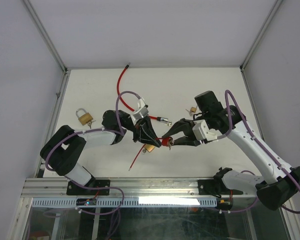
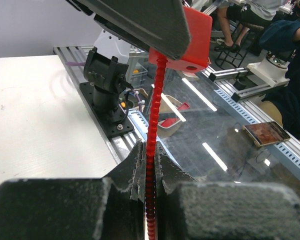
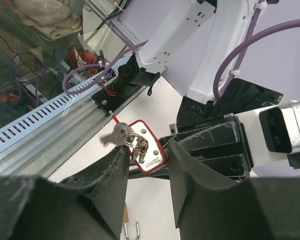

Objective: Lock with the key
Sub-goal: Pick up the lock from the center of the board.

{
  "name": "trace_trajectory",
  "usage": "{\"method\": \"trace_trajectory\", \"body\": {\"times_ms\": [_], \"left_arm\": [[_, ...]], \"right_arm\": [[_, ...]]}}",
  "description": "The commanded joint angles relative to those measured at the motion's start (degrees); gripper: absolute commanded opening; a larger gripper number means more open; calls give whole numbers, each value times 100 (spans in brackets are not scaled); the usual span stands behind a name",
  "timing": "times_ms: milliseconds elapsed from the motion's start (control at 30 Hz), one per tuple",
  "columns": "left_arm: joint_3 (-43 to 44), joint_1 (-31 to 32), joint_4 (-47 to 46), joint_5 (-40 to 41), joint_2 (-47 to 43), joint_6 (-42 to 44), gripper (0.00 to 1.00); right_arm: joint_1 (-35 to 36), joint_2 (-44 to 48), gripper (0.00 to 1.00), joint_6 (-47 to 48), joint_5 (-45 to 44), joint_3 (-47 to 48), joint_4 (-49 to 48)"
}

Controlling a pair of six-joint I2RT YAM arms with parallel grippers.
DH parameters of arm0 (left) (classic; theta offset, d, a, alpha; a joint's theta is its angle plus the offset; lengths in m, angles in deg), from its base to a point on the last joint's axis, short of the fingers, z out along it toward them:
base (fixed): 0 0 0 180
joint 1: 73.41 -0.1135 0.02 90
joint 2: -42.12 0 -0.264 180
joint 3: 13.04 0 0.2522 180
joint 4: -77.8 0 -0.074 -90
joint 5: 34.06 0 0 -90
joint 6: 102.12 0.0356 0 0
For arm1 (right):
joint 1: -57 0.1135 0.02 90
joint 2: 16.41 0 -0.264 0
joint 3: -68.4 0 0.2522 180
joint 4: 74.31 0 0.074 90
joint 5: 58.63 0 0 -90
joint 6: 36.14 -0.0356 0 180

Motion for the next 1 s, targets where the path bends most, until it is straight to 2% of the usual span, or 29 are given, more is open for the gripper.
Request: {"method": "trace_trajectory", "body": {"times_ms": [0, 200, 300, 400, 467, 533, 600, 700, 800, 900, 967], "left_arm": [[314, -52, -750, 19, 67, -116, 0], [358, -60, -755, 46, 88, -104, 0], [309, -137, -759, 149, 63, -91, 2], [104, -292, -772, 484, -102, 72, 25], [-107, -418, -722, 766, -298, 286, 46], [-366, -523, -430, 1092, -599, 707, 63], [-638, -572, 295, 1537, -1107, 1527, 76], [-997, -565, 1787, 2583, -1966, 2854, 86], [-1453, -431, 2329, 3774, -2787, 3567, 95], [-1683, 75, 2858, 4940, -3351, 4427, 97], [-1668, 627, 3209, 5781, -3449, 5003, 96]], "right_arm": [[66, 175, 35, -190, 255, -38, -212], [65, 217, 13, -398, 158, -71, -346], [66, 262, 5, -677, 97, -143, -554], [38, 336, 0, -1227, 28, -286, -927], [-21, 389, 0, -1719, -1, -379, -1256], [-122, 474, 0, -2403, -72, -491, -1713], [-241, 559, 0, -3226, -210, -621, -2277], [-393, 693, 0, -4751, -699, -868, -3253], [-555, 714, 0, -5841, -1062, -1107, -3939], [-666, 607, 0, -6613, -1217, -1177, -4334], [-714, 498, 0, -6886, -1264, -1142, -4435]]}}
